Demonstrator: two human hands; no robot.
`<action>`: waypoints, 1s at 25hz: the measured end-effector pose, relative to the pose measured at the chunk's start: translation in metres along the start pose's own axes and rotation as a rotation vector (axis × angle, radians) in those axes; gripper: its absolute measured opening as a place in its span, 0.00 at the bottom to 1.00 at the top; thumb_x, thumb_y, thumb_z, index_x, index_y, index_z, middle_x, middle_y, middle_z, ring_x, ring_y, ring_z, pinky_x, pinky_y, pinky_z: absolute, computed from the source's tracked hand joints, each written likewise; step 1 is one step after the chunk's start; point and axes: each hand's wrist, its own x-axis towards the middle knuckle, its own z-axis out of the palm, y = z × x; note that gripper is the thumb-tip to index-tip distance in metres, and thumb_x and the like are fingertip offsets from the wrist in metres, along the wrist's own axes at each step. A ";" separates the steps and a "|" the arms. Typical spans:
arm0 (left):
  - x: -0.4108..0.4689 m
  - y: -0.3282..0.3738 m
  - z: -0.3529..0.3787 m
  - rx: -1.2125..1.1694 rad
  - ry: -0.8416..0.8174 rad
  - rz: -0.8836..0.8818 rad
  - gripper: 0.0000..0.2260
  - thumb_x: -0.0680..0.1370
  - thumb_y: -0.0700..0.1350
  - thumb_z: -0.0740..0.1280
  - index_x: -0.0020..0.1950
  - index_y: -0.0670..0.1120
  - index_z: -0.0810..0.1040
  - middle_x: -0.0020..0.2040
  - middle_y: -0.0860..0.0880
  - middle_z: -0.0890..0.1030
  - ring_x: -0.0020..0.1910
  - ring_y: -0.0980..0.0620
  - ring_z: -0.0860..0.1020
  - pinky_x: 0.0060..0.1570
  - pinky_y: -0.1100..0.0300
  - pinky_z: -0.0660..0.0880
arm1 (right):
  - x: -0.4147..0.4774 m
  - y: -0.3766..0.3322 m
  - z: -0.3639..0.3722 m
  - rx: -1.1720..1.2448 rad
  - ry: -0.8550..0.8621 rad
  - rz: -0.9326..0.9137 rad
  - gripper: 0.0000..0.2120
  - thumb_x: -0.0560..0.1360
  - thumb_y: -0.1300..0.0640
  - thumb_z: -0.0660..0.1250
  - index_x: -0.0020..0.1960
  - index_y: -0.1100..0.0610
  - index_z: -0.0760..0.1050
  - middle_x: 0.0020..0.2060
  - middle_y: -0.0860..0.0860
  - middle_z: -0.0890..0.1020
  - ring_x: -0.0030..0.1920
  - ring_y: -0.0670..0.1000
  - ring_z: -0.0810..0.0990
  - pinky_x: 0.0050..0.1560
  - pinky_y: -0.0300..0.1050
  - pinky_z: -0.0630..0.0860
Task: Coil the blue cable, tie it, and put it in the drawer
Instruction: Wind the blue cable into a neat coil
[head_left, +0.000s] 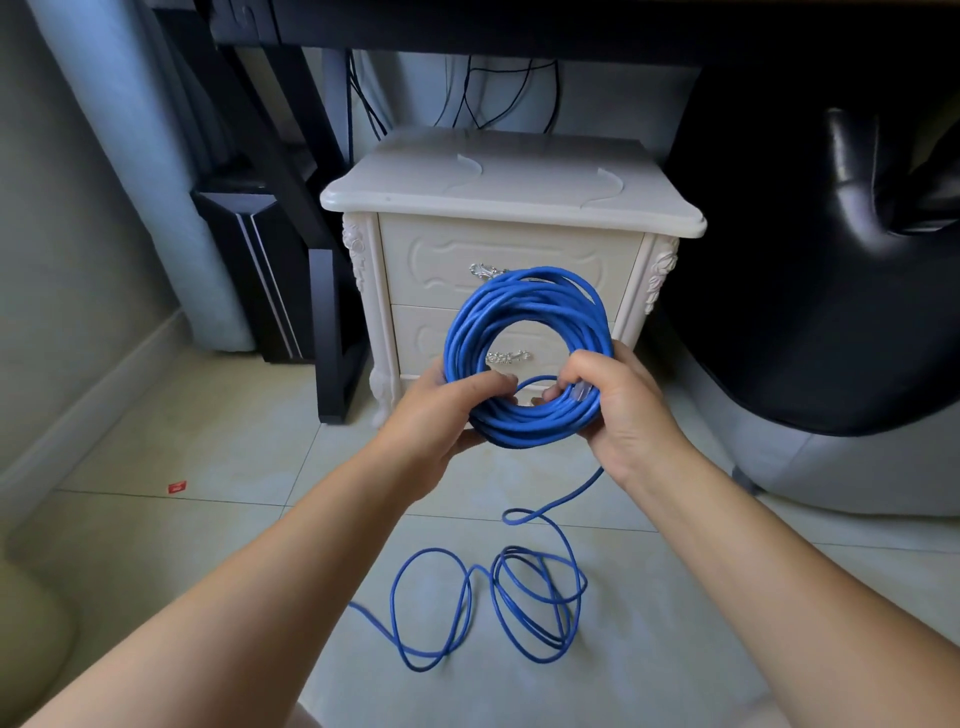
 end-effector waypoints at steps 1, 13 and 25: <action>0.000 0.002 -0.002 -0.023 -0.024 -0.020 0.07 0.75 0.41 0.70 0.52 0.44 0.78 0.48 0.44 0.83 0.50 0.48 0.83 0.51 0.53 0.78 | 0.000 -0.003 -0.002 -0.030 0.007 -0.016 0.11 0.67 0.71 0.61 0.46 0.59 0.73 0.28 0.54 0.74 0.30 0.54 0.77 0.40 0.48 0.75; 0.000 0.007 -0.017 0.777 -0.053 0.449 0.40 0.69 0.42 0.77 0.75 0.59 0.63 0.62 0.57 0.76 0.53 0.63 0.79 0.52 0.75 0.72 | -0.009 -0.010 -0.001 -0.886 -0.247 -0.307 0.14 0.65 0.64 0.73 0.42 0.50 0.71 0.31 0.44 0.76 0.28 0.41 0.71 0.29 0.32 0.68; 0.006 0.007 -0.004 0.355 0.169 0.195 0.09 0.69 0.34 0.70 0.46 0.43 0.79 0.31 0.51 0.76 0.30 0.52 0.74 0.41 0.52 0.80 | 0.004 -0.014 -0.017 -0.637 -0.407 -0.053 0.43 0.56 0.29 0.76 0.69 0.34 0.67 0.64 0.43 0.78 0.62 0.47 0.79 0.64 0.47 0.72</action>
